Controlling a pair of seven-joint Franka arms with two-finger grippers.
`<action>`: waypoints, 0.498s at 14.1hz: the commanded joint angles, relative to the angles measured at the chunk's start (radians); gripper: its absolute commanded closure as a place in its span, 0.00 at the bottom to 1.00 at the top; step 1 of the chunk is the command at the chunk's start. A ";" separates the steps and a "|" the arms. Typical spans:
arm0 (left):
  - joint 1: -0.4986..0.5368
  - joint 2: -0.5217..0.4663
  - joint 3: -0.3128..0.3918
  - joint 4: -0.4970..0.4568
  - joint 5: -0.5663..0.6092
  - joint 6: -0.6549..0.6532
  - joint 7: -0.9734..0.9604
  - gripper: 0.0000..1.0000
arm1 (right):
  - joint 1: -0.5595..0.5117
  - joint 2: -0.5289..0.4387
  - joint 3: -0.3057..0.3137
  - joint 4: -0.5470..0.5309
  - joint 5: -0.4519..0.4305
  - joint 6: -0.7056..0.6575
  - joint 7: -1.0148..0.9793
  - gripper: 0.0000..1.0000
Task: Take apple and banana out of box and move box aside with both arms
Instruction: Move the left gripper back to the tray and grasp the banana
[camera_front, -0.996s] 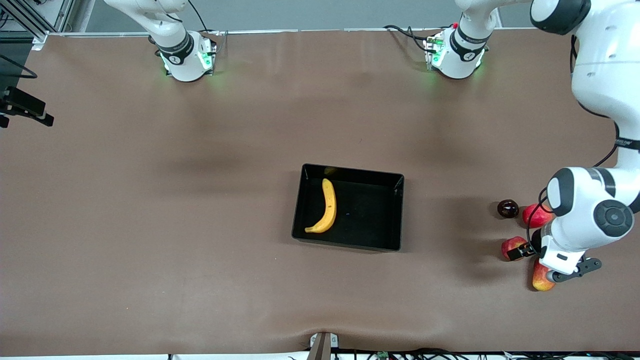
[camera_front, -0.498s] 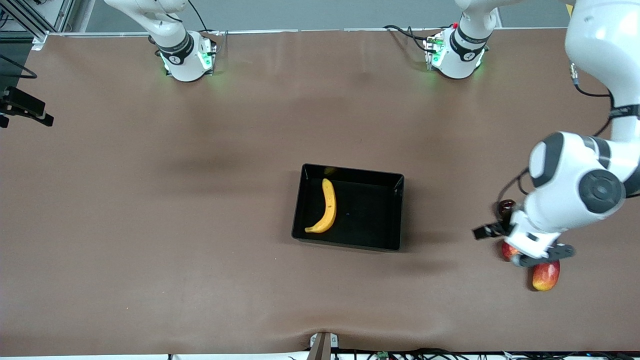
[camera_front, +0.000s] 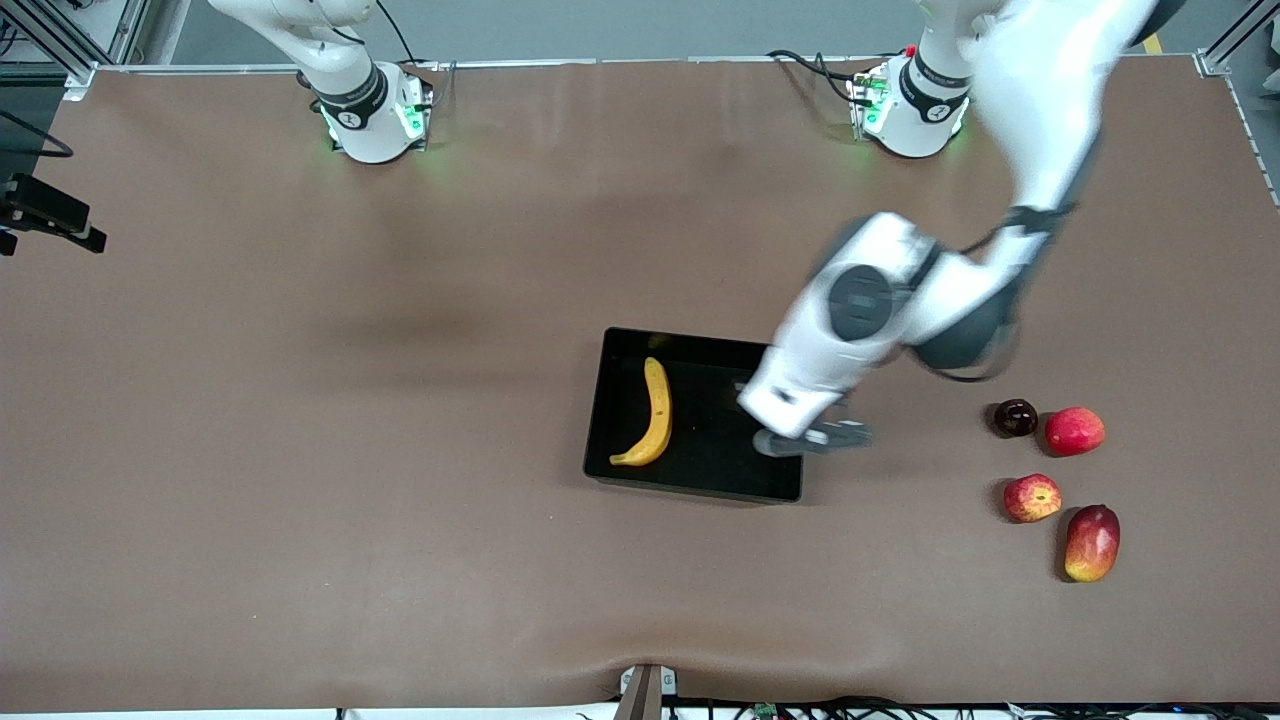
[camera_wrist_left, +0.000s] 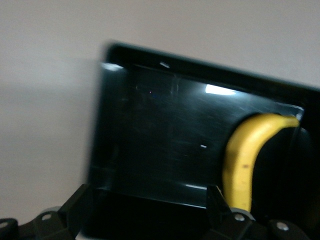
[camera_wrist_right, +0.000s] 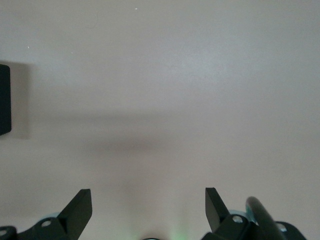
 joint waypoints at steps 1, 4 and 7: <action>-0.052 0.074 0.020 0.017 0.029 0.107 -0.012 0.00 | -0.004 0.011 0.007 0.018 -0.005 -0.010 0.001 0.00; -0.164 0.114 0.096 0.018 0.041 0.181 -0.014 0.00 | 0.001 0.010 0.007 0.020 -0.013 -0.010 0.001 0.00; -0.252 0.173 0.175 0.029 0.039 0.303 -0.014 0.00 | 0.000 0.011 0.007 0.014 -0.013 -0.010 -0.001 0.00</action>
